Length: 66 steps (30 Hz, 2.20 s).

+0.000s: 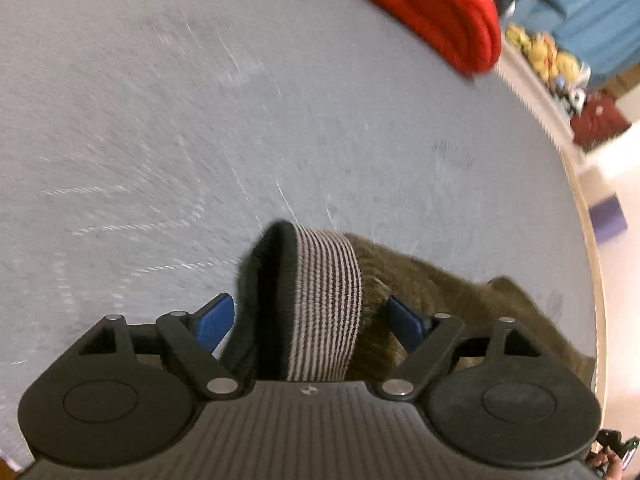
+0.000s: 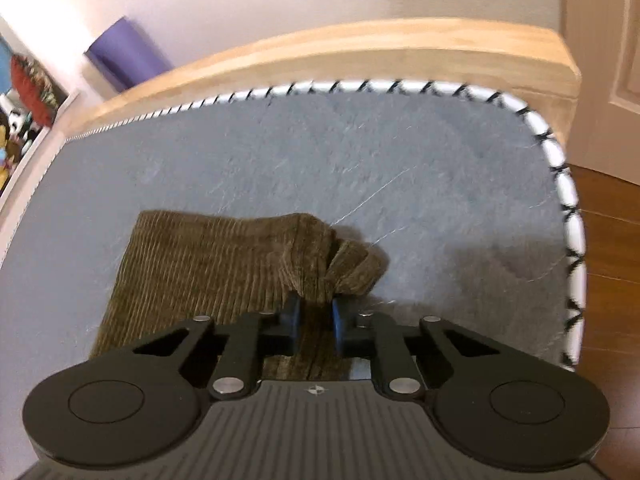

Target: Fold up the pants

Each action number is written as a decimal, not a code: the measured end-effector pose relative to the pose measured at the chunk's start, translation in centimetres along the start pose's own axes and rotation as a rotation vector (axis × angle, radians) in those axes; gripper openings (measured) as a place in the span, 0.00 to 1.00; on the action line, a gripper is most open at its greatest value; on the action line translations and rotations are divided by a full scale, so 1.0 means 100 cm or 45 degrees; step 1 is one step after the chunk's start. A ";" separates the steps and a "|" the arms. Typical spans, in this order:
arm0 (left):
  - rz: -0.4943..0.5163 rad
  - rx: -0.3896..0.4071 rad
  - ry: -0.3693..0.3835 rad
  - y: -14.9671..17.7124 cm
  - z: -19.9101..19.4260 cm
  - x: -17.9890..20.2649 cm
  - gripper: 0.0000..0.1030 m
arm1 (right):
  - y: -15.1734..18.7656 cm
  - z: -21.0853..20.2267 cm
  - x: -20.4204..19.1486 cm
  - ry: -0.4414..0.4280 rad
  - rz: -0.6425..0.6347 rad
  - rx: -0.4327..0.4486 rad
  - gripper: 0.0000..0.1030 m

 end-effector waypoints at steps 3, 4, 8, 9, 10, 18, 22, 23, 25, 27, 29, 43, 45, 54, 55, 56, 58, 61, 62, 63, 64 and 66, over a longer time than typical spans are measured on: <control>0.139 -0.044 0.015 -0.008 0.027 0.011 0.98 | 0.006 0.001 0.006 0.034 0.027 -0.011 0.15; 0.167 -0.064 0.017 -0.008 0.037 0.011 0.98 | 0.007 -0.001 0.004 0.037 0.018 -0.006 0.16; 0.232 -0.082 0.032 -0.004 0.050 0.012 0.97 | 0.007 0.005 -0.001 0.039 -0.003 -0.008 0.24; 0.279 -0.076 0.036 -0.003 0.048 0.017 0.88 | 0.008 0.012 -0.002 0.049 -0.026 -0.014 0.24; 0.288 -0.063 0.011 -0.003 0.046 0.018 0.83 | 0.008 0.016 -0.003 0.056 -0.033 -0.016 0.26; 0.415 0.227 -0.013 -0.025 -0.006 0.025 0.38 | 0.015 0.018 -0.020 0.121 -0.121 0.008 0.38; 0.328 0.311 0.037 -0.058 -0.030 0.008 0.37 | 0.022 0.019 -0.032 0.107 -0.125 -0.004 0.38; 0.310 0.343 0.012 -0.066 -0.034 0.002 0.37 | 0.025 0.019 -0.034 0.097 -0.124 -0.016 0.38; 0.238 0.378 -0.031 -0.082 -0.037 -0.012 0.37 | 0.036 0.019 -0.040 0.049 -0.110 -0.070 0.38; 0.227 0.339 -0.044 -0.088 -0.027 -0.020 0.43 | 0.048 0.019 -0.049 -0.002 -0.134 -0.122 0.37; 0.298 0.254 -0.123 -0.084 -0.013 -0.021 0.56 | 0.056 0.017 -0.059 -0.025 -0.191 -0.131 0.38; 0.361 0.514 -0.228 -0.041 -0.058 0.029 0.49 | 0.058 0.018 -0.053 0.010 -0.199 -0.128 0.37; 0.417 0.475 -0.236 -0.033 -0.044 0.031 0.37 | 0.058 0.015 -0.052 0.013 -0.191 -0.127 0.37; 0.630 0.276 -0.501 -0.005 0.006 0.011 0.14 | 0.059 0.007 -0.051 0.024 -0.190 -0.138 0.43; 0.615 0.296 -0.510 -0.005 -0.001 0.014 0.14 | 0.058 0.006 -0.050 0.028 -0.184 -0.135 0.44; 0.618 0.340 -0.514 -0.003 -0.009 0.020 0.19 | 0.057 0.004 -0.049 0.033 -0.181 -0.129 0.46; 0.645 0.461 -0.500 0.000 -0.031 0.036 0.35 | 0.055 -0.006 -0.050 0.051 -0.200 -0.082 0.47; 0.685 0.566 -0.399 0.010 -0.051 0.055 0.44 | 0.052 -0.026 -0.062 0.067 -0.326 0.059 0.47; 0.696 0.572 -0.367 0.014 -0.053 0.060 0.44 | 0.050 -0.034 -0.067 0.064 -0.367 0.123 0.47; 0.712 0.568 -0.334 0.018 -0.053 0.066 0.44 | 0.048 -0.041 -0.072 0.050 -0.395 0.172 0.47; 0.728 0.556 -0.308 0.022 -0.050 0.070 0.44 | 0.047 -0.048 -0.076 0.026 -0.421 0.217 0.47; 0.762 0.505 -0.265 0.032 -0.040 0.079 0.44 | 0.048 -0.058 -0.087 -0.056 -0.490 0.286 0.50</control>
Point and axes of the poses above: each gripper's, at about its wrist camera, not at the fingertips, and z roughly the way its jaws point, x to its right, y to its underside, the point moved 4 cm from there along z, roughly the way its jaws point, and after that the axes turned 9 degrees about -y, right-handed, at the moved point
